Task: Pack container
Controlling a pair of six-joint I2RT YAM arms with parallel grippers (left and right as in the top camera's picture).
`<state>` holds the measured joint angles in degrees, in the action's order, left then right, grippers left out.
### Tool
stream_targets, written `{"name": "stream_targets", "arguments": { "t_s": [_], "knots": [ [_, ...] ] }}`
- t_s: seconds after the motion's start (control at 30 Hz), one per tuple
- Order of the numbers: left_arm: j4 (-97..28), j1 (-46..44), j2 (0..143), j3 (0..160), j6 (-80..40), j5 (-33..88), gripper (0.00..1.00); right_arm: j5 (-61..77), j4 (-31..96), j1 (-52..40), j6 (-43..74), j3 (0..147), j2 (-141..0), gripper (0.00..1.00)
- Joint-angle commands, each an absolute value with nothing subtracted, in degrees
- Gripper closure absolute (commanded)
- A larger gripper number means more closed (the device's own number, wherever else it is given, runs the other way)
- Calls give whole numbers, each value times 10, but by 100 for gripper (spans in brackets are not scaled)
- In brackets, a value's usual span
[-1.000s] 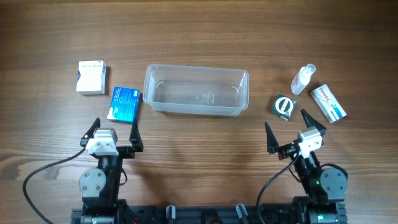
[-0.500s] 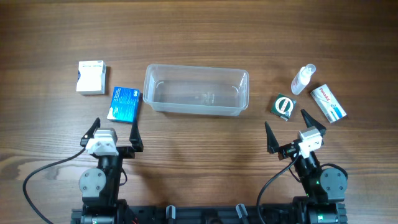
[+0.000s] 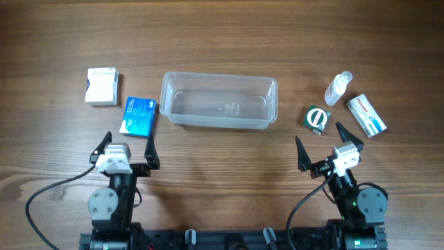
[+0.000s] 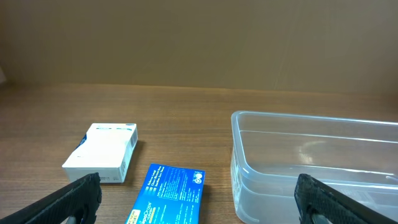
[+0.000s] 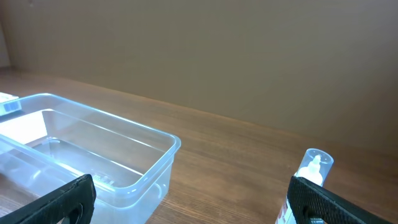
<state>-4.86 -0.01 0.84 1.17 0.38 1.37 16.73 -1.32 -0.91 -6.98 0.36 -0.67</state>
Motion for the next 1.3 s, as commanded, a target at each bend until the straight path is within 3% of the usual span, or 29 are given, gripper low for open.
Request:
{"name": "stream_targets", "arguments": {
  "t_s": [0.0, 0.1, 0.47, 0.67, 0.87, 1.03, 1.27],
  "knots": [
    [-45, -3, 4, 6, 13, 0, 0, 179, -15, -7, -75, 3, -5, 0],
    [-37, -2, 4, 6, 13, -77, 0, 179, -15, -7, -75, 3, -5, 0],
    [-29, -2, 4, 7, 11, -69, 0, 179, -15, -7, -75, 3, -5, 0],
    [12, -3, 4, 40, 8, 44, 0, 179, -15, -7, -75, 3, -5, 0],
    [-78, -3, 36, 197, -39, 53, 0, 179, -15, -7, -75, 3, -5, 0],
    [-118, -2, 214, 390, -6, 54, 0, 179, -15, -7, -75, 3, -5, 0],
    [-359, -1, 546, 737, 90, 57, 0, 179, -15, -7, -75, 3, -6, 0]
  ]
}}
